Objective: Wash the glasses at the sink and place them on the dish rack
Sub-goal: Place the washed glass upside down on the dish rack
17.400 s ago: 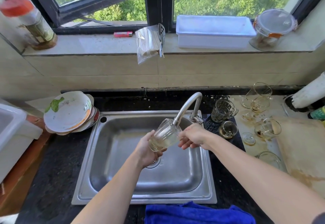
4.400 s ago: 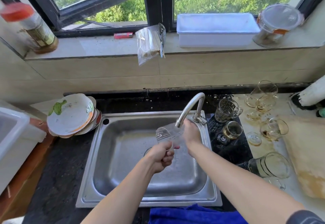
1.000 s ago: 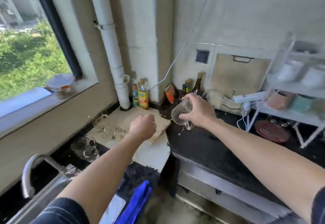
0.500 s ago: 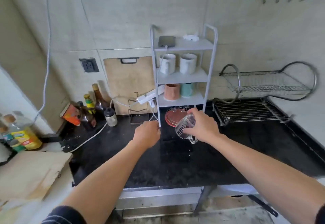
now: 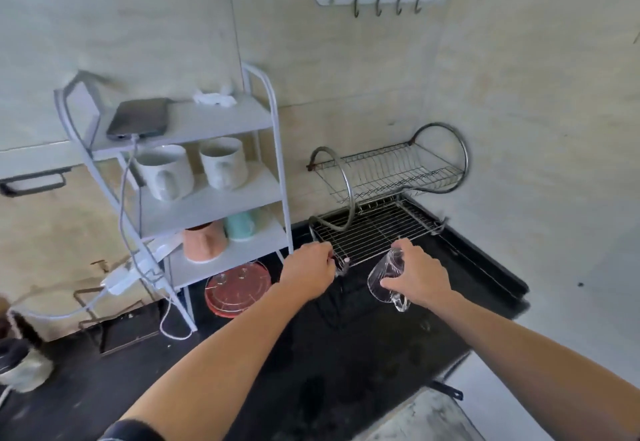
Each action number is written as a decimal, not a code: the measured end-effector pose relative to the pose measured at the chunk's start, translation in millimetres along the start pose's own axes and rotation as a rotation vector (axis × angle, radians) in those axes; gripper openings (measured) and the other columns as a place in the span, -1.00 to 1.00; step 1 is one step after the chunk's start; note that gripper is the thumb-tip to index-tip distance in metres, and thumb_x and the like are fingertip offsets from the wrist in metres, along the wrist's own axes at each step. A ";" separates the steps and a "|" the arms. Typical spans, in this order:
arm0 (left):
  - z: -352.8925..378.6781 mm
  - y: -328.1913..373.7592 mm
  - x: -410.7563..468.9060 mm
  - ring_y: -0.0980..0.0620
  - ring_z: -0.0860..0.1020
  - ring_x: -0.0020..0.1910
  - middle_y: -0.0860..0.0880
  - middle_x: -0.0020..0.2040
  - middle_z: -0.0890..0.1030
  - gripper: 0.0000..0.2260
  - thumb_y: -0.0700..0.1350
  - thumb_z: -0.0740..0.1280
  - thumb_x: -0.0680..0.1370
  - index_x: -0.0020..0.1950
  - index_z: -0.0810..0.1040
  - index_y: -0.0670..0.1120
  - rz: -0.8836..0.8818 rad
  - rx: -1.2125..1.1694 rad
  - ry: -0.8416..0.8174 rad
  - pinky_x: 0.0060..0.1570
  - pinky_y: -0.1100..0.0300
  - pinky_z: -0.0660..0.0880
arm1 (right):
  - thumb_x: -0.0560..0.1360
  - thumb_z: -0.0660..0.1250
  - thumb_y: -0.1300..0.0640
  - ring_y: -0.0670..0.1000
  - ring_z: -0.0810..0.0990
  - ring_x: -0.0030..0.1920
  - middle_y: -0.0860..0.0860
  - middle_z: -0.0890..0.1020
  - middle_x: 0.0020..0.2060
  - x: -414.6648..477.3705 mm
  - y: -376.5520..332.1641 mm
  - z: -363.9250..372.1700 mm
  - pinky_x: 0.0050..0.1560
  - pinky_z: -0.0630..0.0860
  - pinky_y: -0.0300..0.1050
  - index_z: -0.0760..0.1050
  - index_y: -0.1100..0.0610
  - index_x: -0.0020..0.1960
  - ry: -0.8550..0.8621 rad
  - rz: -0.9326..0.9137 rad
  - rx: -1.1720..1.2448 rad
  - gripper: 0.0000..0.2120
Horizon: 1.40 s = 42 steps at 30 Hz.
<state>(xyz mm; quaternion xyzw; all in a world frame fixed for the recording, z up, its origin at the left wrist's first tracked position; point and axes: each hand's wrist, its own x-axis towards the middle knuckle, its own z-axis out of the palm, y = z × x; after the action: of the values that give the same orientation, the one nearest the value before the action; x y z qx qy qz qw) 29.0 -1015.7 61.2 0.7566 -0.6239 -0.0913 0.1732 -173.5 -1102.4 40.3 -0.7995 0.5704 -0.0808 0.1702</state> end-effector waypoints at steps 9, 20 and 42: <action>33.9 69.6 129.4 -0.06 0.50 0.12 -0.07 0.14 0.53 -0.75 -0.08 0.19 0.60 0.22 0.52 -0.11 0.166 -0.001 0.064 0.13 0.00 0.49 | 0.28 0.49 -0.19 0.13 0.58 0.09 0.00 0.58 0.16 100.2 91.3 -19.0 0.05 0.51 -0.01 0.26 -0.12 0.31 0.015 0.191 0.075 -0.31; 109.4 97.3 249.8 -0.09 0.26 0.45 -0.08 0.45 0.33 -0.57 0.10 -0.02 0.66 0.47 0.28 -0.03 -0.161 0.273 0.118 0.45 -0.08 0.13 | 0.32 0.52 -0.15 0.13 0.55 0.18 0.02 0.54 0.23 301.2 175.1 -7.2 0.19 0.47 0.05 0.32 -0.01 0.37 -0.038 0.081 0.169 -0.29; 132.5 92.7 259.6 -0.07 0.58 -0.09 -0.06 -0.07 0.63 -0.57 0.05 0.02 0.65 0.13 0.59 -0.16 -0.142 0.441 0.369 -0.03 0.05 0.52 | 0.44 0.49 0.06 0.25 0.47 0.23 0.23 0.40 0.33 467.3 169.3 62.7 0.14 0.43 0.05 0.10 0.08 0.57 -0.073 -0.279 0.192 -0.16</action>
<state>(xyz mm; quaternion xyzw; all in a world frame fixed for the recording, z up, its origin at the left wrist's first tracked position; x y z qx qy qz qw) -49.3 -1303.6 -6.0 0.8214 -0.5323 0.1739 0.1084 -145.8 -1579.5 -110.0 -0.8533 0.4372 -0.1285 0.2535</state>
